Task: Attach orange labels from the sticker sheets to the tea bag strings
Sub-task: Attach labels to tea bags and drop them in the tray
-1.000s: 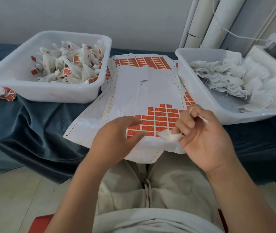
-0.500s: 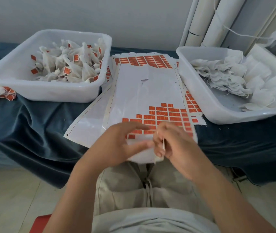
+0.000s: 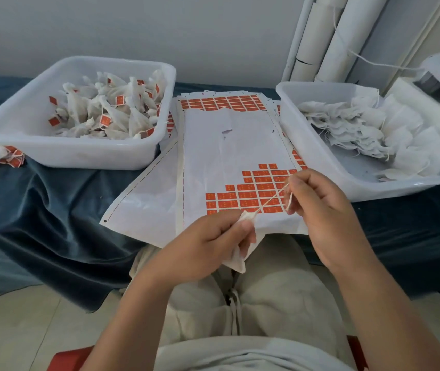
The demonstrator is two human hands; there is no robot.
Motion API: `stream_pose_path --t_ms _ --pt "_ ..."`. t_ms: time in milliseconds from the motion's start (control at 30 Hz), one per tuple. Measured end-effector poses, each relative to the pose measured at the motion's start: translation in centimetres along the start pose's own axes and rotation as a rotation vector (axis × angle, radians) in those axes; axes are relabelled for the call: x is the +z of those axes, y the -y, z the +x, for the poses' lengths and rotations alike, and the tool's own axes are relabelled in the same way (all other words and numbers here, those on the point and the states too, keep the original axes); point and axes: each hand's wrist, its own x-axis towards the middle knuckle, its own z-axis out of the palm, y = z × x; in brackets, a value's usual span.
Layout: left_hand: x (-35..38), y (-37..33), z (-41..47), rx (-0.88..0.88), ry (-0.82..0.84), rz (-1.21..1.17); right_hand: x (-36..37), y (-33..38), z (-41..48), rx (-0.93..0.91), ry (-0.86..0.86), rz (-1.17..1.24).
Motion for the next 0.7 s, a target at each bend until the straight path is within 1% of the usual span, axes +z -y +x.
stream_pose_path --t_ms 67,133,233,367,467,533,567,633,700 --pt "-0.2 -0.2 0.0 0.038 -0.009 -0.035 0.1 -0.4 0.1 -0.026 -0.023 -0.054" --pt "0.2 -0.5 0.2 0.119 -0.09 -0.099 0.3 -0.5 0.0 -0.047 -0.014 -0.101" --pt "0.9 -0.8 0.6 0.221 -0.199 -0.199 1.1 -0.2 -0.4 -0.097 0.075 -0.155" --pt "1.2 -1.0 0.7 0.205 -0.28 -0.271 2.0 0.4 -1.2 -0.166 0.232 -0.248" --pt "1.2 -1.5 0.5 0.14 -0.384 -0.304 2.0 0.6 -1.6 -0.134 0.316 -0.25" --pt "1.1 -1.6 0.5 0.085 -0.447 -0.255 1.8 0.8 -1.6 -0.112 0.35 -0.311" --pt "1.1 -1.6 0.5 0.076 -0.471 -0.187 1.7 0.9 -1.7 -0.104 0.36 -0.339" --pt "1.0 -1.1 0.6 0.099 -0.484 0.033 1.6 1.2 -1.8 -0.12 0.358 -0.404" --pt "1.1 -0.7 0.8 0.119 -0.454 0.253 1.5 1.6 -1.9 -0.22 0.322 -0.525"
